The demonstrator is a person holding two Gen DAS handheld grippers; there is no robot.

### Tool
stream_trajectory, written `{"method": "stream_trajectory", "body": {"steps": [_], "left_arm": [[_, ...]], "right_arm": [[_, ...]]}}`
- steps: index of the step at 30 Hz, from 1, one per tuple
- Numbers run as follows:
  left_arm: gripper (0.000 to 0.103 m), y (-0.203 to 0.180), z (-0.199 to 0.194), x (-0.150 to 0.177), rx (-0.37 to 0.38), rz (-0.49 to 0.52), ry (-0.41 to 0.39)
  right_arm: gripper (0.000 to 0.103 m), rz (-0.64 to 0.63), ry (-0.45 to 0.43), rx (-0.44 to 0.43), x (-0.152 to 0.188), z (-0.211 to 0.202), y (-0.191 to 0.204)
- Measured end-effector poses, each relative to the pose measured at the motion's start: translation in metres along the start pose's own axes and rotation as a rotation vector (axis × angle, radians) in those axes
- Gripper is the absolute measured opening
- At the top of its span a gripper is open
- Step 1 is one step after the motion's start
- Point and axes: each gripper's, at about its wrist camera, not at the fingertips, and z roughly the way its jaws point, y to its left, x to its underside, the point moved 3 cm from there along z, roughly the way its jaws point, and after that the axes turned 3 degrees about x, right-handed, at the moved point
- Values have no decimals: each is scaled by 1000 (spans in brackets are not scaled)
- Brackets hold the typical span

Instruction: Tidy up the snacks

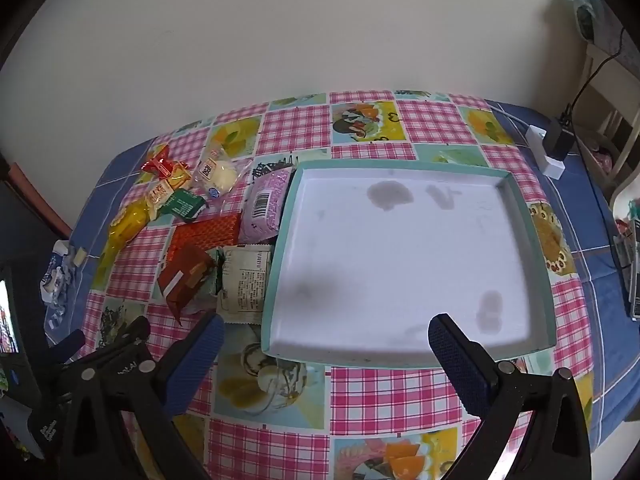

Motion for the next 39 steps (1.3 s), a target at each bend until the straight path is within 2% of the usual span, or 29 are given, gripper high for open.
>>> {"method": "stream_trajectory", "body": {"steps": [8, 39], "left_arm": [[103, 1, 1, 2, 9, -4, -5], [103, 10, -1, 1, 108, -42, -22]], "right_arm": [[103, 10, 5, -14, -2, 3, -1], [103, -51, -7, 97, -2, 13, 13]]}}
